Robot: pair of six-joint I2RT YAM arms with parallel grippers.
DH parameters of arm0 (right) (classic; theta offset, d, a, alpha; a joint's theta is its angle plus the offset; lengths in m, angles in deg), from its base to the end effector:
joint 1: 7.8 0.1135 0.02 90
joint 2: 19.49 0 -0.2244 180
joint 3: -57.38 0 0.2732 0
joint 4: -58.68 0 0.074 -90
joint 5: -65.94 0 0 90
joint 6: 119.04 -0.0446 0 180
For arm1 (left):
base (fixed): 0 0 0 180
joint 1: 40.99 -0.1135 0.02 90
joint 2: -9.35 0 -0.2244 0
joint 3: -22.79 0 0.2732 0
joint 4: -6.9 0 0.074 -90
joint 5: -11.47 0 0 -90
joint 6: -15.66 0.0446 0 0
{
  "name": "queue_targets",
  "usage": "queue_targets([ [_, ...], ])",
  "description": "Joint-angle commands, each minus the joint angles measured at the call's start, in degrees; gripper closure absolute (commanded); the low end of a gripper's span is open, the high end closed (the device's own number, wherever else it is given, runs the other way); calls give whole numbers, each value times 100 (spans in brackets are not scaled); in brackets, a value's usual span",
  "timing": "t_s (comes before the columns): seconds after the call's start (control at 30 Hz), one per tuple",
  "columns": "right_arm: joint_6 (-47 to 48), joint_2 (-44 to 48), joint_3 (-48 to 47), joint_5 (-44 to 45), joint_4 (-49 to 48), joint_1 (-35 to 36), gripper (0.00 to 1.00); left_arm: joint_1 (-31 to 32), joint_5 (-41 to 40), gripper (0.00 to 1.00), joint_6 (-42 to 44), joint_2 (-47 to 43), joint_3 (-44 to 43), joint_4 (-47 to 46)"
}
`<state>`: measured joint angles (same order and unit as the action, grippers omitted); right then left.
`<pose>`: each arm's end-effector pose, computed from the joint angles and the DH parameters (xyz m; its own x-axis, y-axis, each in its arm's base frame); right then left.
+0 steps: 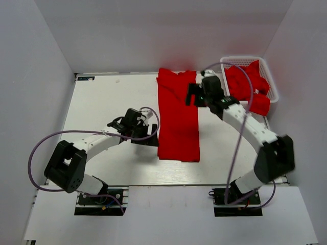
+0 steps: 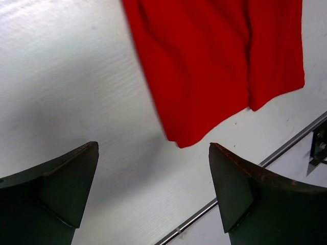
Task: Fold and stack the t-shirts
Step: Rotate the tshirt 90 degrees, then grab the bottom of the folded rectangular tshirt with both arms
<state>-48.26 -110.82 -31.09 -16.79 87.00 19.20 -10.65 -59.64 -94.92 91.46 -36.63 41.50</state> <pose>0.3583 0.1762 0.2630 -0.5521 0.0852 -0.8294 -0.1823 0.9584 0.2198 0.2551 -0.1660 0.1326 -0.9009 0.1419 -0.4101 0.3335 0.8311 -0.4450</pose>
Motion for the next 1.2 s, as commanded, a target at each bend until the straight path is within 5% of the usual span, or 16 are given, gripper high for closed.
queue_targets([
  [0.0, -599, 834, 1195, 590, 324, -20, 10, 479, -324, 2, -24, -256, 157, -205],
  [0.13, -1179, 1906, 2348, 812, 1536, 15, 10, 990, -721, 6, -235, -125, 349, -230],
  [0.3, -1496, 2470, 3280, -84, 2092, 77, 11, 1386, -1105, 10, -350, 191, 429, -478],
  [0.67, -1620, 2383, 3966, -848, 1645, 156, 15, 1782, -1529, 18, -403, 516, 350, -371],
  [0.93, -1593, 2094, 3984, -1078, 1302, 297, 18, 1887, -1529, 34, -456, 842, 244, -538],
  [1.03, -1567, 1935, 3975, -1148, 1117, 323, 23, 1887, -1529, 42, -508, 904, 244, -539],
  [1.17, -1479, 1637, 4002, -1254, 1090, 367, 45, 1940, -1529, 55, -570, 965, 244, -661],
])
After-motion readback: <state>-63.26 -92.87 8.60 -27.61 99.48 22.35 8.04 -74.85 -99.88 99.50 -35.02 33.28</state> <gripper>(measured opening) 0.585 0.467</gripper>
